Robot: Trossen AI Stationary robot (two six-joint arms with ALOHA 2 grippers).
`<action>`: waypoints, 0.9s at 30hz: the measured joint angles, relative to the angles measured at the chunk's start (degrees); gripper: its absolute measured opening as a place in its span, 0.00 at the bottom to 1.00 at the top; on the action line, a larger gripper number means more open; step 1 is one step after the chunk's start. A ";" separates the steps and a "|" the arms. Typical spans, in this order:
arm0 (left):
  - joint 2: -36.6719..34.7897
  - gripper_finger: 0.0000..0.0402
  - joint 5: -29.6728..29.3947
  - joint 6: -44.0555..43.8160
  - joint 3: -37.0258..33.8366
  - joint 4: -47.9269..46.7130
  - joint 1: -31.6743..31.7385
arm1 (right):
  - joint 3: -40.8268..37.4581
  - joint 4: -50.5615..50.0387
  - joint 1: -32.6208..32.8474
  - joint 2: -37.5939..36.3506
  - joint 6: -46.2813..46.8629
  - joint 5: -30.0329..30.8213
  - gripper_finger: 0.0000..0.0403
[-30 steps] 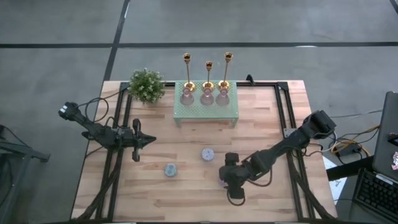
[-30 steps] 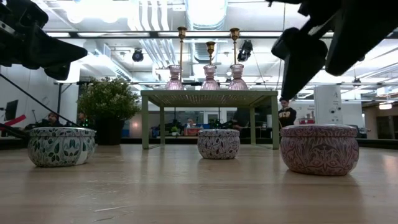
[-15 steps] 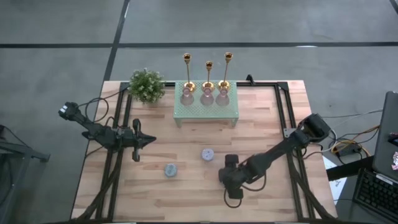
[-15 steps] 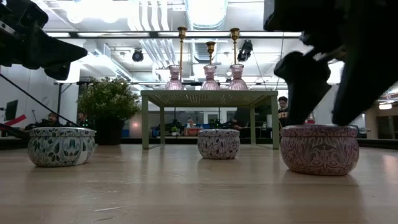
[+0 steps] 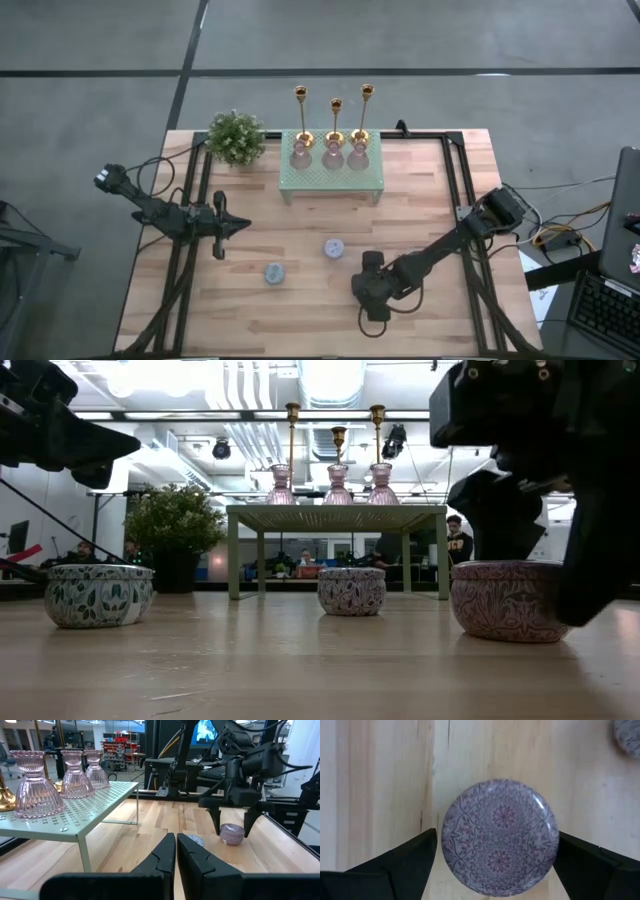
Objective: Stock candles and vases on shelf
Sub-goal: Put the pink patterned scented candle on the shelf
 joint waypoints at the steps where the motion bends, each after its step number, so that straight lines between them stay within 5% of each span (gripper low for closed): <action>1: 0.00 0.05 0.00 0.00 0.00 0.00 0.00 | 0.00 0.11 0.00 -0.07 0.04 0.43 0.89; 17: 0.00 0.05 0.00 0.00 0.00 0.00 -0.01 | 0.07 0.56 0.13 -0.46 0.46 2.59 0.73; 27: 0.00 0.05 0.00 0.00 0.00 0.00 0.00 | 0.09 0.79 0.13 -0.50 0.65 2.57 0.74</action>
